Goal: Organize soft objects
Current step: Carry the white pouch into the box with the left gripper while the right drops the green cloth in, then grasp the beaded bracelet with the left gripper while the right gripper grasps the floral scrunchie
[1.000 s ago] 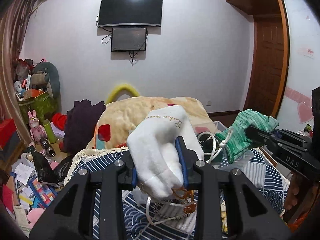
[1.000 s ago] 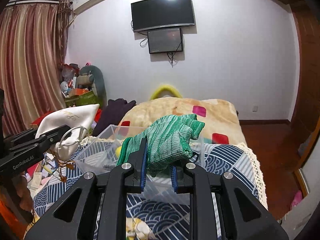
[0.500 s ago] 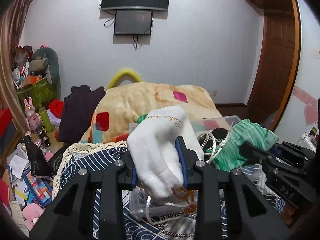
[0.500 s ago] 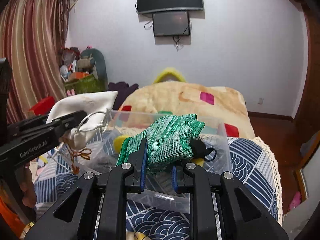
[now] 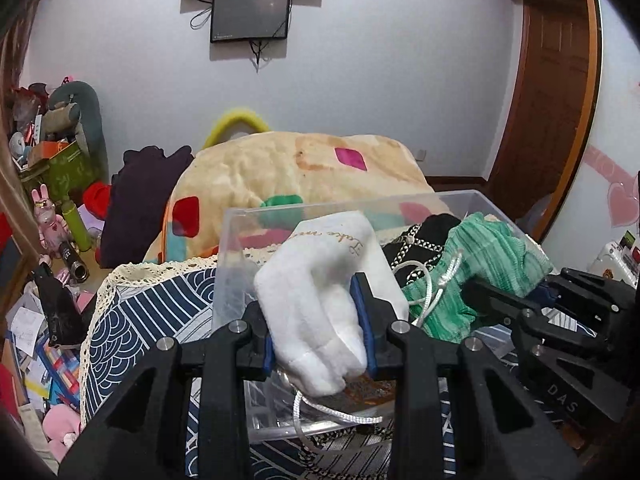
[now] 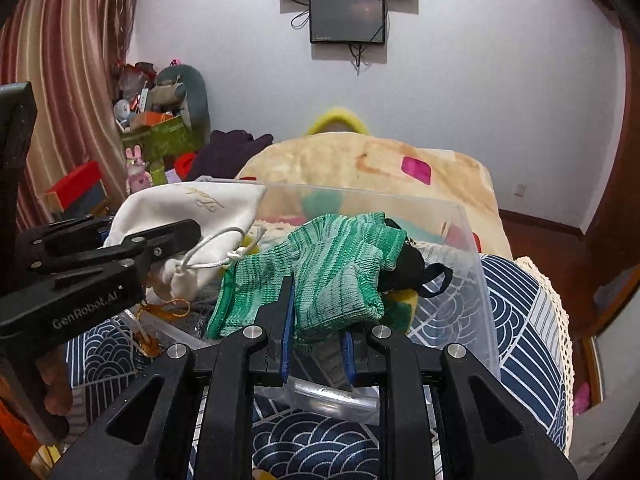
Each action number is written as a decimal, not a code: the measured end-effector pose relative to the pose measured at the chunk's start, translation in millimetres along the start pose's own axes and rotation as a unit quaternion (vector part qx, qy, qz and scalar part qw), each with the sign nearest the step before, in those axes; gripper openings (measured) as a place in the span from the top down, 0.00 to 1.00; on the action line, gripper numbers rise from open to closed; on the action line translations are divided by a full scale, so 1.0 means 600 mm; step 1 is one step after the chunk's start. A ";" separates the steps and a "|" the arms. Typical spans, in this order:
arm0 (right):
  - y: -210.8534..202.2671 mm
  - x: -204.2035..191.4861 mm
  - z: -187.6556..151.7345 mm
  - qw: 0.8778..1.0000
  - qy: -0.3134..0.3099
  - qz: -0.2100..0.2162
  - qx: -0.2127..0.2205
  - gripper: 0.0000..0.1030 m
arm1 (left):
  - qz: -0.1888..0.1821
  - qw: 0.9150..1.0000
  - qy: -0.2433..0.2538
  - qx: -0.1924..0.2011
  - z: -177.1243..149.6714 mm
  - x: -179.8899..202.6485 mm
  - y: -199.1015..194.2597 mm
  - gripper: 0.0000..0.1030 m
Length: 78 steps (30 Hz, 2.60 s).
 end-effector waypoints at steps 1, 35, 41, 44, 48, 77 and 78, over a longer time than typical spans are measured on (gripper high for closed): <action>0.000 0.000 0.000 1.000 0.000 0.000 -0.002 0.83 | 0.000 1.000 0.001 -0.002 -0.001 0.001 0.002 0.69; -0.087 -0.005 0.001 0.999 -0.007 0.003 0.046 0.21 | -0.002 0.998 -0.007 0.055 -0.014 -0.026 -0.118 0.23; -0.104 -0.020 -0.021 0.999 -0.019 0.001 0.050 0.21 | 0.000 0.998 -0.007 0.055 -0.045 -0.036 -0.136 0.22; -0.102 -0.025 -0.035 0.999 -0.025 -0.001 0.042 0.21 | 0.000 0.999 -0.009 0.043 -0.061 -0.040 -0.135 0.22; -0.094 -0.032 -0.066 0.999 -0.021 0.005 0.024 0.21 | 0.001 1.000 -0.009 0.021 -0.087 -0.044 -0.126 0.22; -0.057 -0.029 -0.166 0.998 0.006 0.026 -0.056 0.22 | -0.015 0.994 0.006 -0.105 -0.165 -0.025 -0.022 0.79; -0.058 -0.028 -0.167 0.998 0.005 0.026 -0.054 0.26 | -0.014 0.994 0.007 -0.105 -0.164 -0.024 -0.021 0.81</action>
Point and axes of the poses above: each gripper's, at about its wrist camera, not at the fingertips, and y roughly the way its jaws point, x to its right, z to its top, the point moved 3 cm from there along y, roughly the way its jaws point, and after that the axes turned 14 degrees about z, right-handed, at the moved point
